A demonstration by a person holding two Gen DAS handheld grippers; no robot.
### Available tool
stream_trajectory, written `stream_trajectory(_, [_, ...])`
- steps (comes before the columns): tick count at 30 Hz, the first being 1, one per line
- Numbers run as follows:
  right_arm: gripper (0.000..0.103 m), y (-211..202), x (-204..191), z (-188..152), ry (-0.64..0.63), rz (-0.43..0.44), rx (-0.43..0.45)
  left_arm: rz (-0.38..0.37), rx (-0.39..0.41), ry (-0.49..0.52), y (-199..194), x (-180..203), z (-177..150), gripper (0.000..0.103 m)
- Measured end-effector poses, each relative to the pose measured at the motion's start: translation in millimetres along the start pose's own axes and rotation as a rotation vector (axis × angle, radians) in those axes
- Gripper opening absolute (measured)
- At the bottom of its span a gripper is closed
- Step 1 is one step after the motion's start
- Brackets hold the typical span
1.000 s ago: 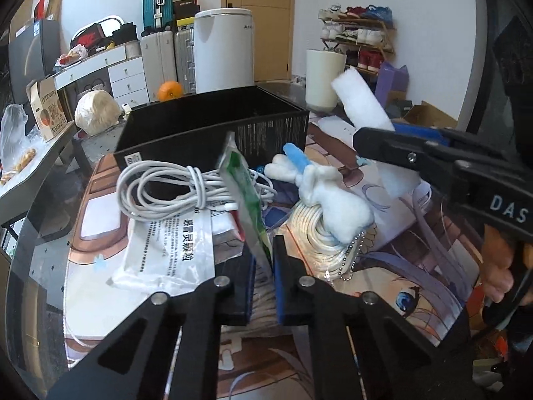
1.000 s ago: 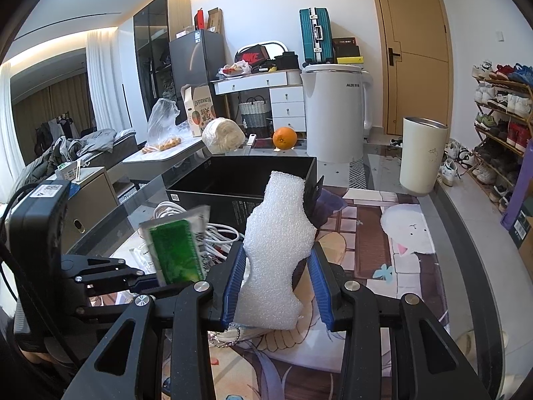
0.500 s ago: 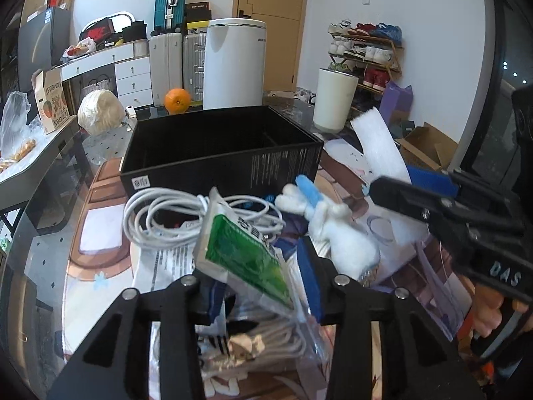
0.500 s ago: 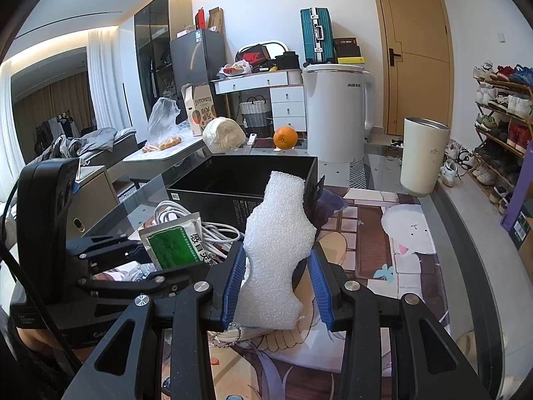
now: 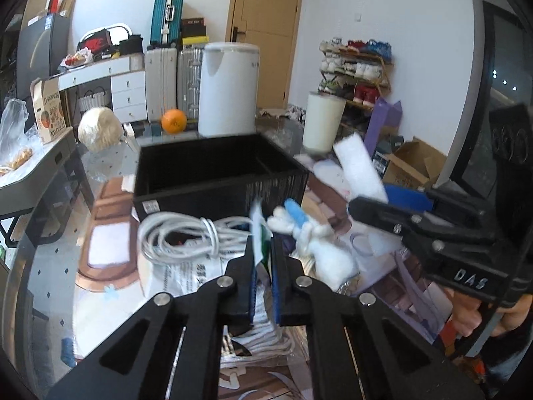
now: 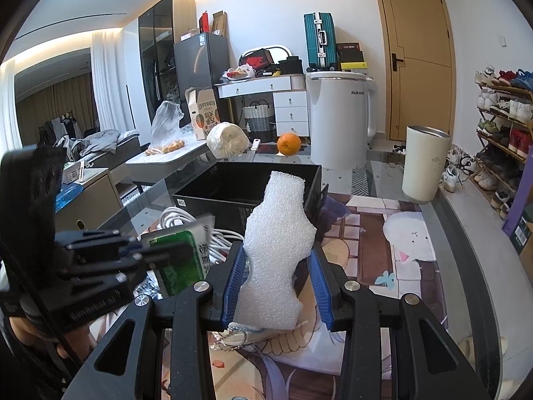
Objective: Organize soft objects
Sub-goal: 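Grasp the green-printed sachet with the left tool and lift it, then lower the foam block and sachet into the black box and release both tools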
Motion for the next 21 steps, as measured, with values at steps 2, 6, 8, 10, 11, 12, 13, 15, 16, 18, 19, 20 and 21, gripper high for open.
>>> stream_trajectory(2, [0.039, -2, -1, 2, -0.003, 0.004, 0.007, -0.013, 0.02, -0.005, -8, -2, 6, 0.004])
stream_trajectory(6, [0.039, -3, -4, 8, -0.012, 0.009, 0.016, -0.026, 0.026, -0.004, -12, -5, 10, 0.003])
stream_trajectory(8, [0.039, -2, -5, 8, -0.012, 0.013, 0.016, -0.028, 0.024, -0.002, -11, -6, 8, 0.003])
stream_trajectory(10, [0.039, 0, -6, 7, -0.016, 0.014, 0.012, -0.03, 0.016, -0.004, -8, -7, 6, 0.003])
stream_trajectory(11, [0.039, 0, -6, 8, -0.016, 0.014, 0.011, -0.029, 0.014, -0.003, -7, -7, 3, 0.003])
stream_trajectory(12, [0.039, 0, -6, 7, -0.016, 0.014, 0.01, -0.027, 0.012, -0.001, -5, -6, 2, 0.005])
stream_trajectory(13, [0.039, 0, -6, 7, -0.015, 0.013, 0.009, -0.02, 0.008, -0.001, -3, -5, 2, 0.005])
stream_trajectory(15, [0.039, 1, -5, 6, -0.012, 0.013, 0.007, -0.022, -0.021, 0.0, 4, -5, -2, 0.006])
stream_trajectory(16, [0.039, 2, -5, 6, -0.01, 0.013, 0.005, -0.016, -0.036, 0.003, 8, -4, -5, 0.006])
stream_trajectory(18, [0.039, 2, -4, 4, -0.008, 0.013, 0.003, -0.007, -0.051, 0.008, 15, -3, -8, 0.007])
stream_trajectory(19, [0.039, 2, -4, 3, -0.008, 0.012, 0.002, -0.006, -0.06, 0.01, 18, -3, -10, 0.008])
stream_trajectory(20, [0.039, 2, -3, 2, -0.006, 0.013, 0.0, 0.004, -0.076, 0.011, 23, -2, -11, 0.011])
stream_trajectory(21, [0.039, 3, -3, 2, -0.004, 0.013, -0.003, 0.01, -0.081, 0.011, 26, -2, -12, 0.019])
Point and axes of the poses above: each gripper's, at about its wrist camera, not at the fingertips, and y roughly the way its jaws point, x to its right, z to its top, the point moved 2 cm from there along y, roughly the way its jaws point, and after that the axes turned 13 degrees about -y, right-handed, at the moved point
